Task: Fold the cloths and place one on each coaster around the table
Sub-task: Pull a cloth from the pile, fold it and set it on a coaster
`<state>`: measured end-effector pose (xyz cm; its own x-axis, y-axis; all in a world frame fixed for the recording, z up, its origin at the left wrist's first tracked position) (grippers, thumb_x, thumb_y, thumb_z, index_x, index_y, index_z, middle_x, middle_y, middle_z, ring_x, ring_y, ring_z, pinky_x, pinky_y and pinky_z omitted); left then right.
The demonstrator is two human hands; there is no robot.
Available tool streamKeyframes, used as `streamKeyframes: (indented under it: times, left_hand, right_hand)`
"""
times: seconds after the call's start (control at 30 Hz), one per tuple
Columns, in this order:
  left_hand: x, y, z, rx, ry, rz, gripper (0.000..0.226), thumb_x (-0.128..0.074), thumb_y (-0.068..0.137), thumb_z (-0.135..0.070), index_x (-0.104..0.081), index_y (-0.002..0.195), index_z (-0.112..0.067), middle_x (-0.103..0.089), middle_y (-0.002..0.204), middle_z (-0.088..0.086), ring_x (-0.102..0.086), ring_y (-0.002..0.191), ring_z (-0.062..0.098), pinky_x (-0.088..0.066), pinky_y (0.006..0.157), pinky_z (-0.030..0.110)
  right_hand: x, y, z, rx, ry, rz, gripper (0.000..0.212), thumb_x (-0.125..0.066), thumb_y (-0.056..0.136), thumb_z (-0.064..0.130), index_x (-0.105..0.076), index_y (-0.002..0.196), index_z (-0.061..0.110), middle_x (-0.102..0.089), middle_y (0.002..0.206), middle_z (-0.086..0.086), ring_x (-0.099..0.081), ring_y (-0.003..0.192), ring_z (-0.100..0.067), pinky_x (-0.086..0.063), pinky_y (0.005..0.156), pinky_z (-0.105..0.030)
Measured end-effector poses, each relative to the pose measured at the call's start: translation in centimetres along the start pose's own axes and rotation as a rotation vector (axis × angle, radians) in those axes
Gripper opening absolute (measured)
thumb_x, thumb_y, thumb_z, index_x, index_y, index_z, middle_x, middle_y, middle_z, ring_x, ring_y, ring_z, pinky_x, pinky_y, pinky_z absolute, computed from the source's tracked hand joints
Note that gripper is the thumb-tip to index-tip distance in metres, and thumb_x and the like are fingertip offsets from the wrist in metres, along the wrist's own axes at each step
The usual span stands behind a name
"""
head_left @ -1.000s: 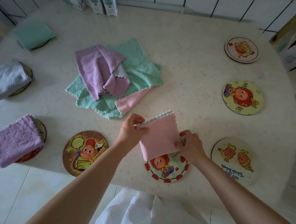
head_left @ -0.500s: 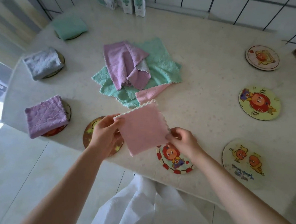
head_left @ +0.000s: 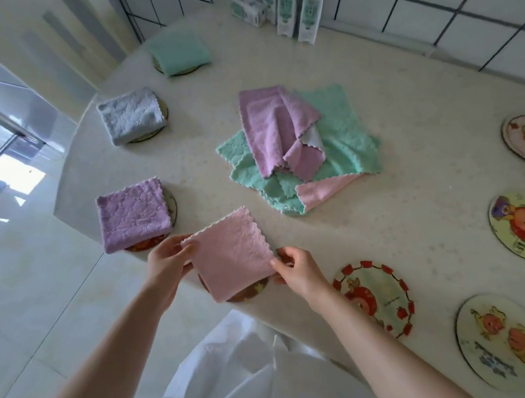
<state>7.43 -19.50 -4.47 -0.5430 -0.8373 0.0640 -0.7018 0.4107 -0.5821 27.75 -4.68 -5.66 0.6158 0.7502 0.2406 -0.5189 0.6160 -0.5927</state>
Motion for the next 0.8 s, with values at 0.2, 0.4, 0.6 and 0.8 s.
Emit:
streamKeyframes:
  times: [0.2, 0.4, 0.6, 0.8]
  left_hand:
    - [1.5, 2.6, 0.7, -0.033, 0.322, 0.012, 0.009, -0.068, 0.082, -0.001, -0.066, 0.091, -0.005, -0.067, 0.084, 0.013, -0.066, 0.074, 0.026, -0.058, 0.059, 0.026]
    - [1.4, 4.0, 0.0, -0.271, 0.842, 0.007, 0.015, -0.075, 0.072, -0.008, -0.07, 0.085, -0.015, -0.069, 0.083, 0.003, -0.062, 0.071, 0.02, -0.046, 0.068, 0.028]
    - [-1.8, 5.3, -3.4, -0.465, 1.004, 0.101, 0.019, -0.066, 0.08, -0.007, -0.067, 0.098, -0.012, -0.062, 0.101, 0.002, -0.06, 0.09, 0.021, -0.052, 0.081, 0.035]
    - [-8.4, 7.4, -7.4, -0.668, 1.013, 0.246, 0.017, -0.058, 0.091, -0.022, -0.065, 0.103, -0.013, -0.062, 0.107, 0.0, -0.057, 0.097, 0.018, -0.052, 0.081, 0.034]
  right_hand:
    - [-0.9, 1.3, -0.8, -0.116, -0.135, -0.059, 0.015, -0.067, 0.079, 0.028, -0.065, 0.089, 0.017, -0.07, 0.084, -0.002, -0.068, 0.077, -0.018, -0.057, 0.078, -0.039]
    - [-1.0, 1.5, -0.3, -0.127, -0.369, -0.087, 0.021, -0.066, 0.08, 0.036, -0.059, 0.085, 0.017, -0.065, 0.08, 0.003, -0.061, 0.077, -0.016, -0.045, 0.066, -0.027]
    - [0.6, 1.7, 0.2, -0.106, -0.467, -0.037, 0.011, -0.066, 0.082, 0.031, -0.063, 0.085, 0.02, -0.066, 0.083, 0.006, -0.063, 0.081, -0.014, -0.047, 0.07, -0.025]
    - [7.6, 6.9, 5.9, 0.121, -0.592, -0.316, 0.011, -0.059, 0.087, 0.02, -0.064, 0.078, 0.017, -0.069, 0.075, -0.001, -0.065, 0.073, -0.021, -0.053, 0.069, -0.035]
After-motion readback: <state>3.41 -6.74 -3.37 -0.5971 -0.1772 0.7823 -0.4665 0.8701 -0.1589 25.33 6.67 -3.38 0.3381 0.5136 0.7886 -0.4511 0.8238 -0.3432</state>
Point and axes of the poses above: each hand's wrist, its own y-axis towards the middle knuckle, its own x-axis out of the back of the hand, z = x × y, the point moved 3 cm from there along y, towards the middle knuckle
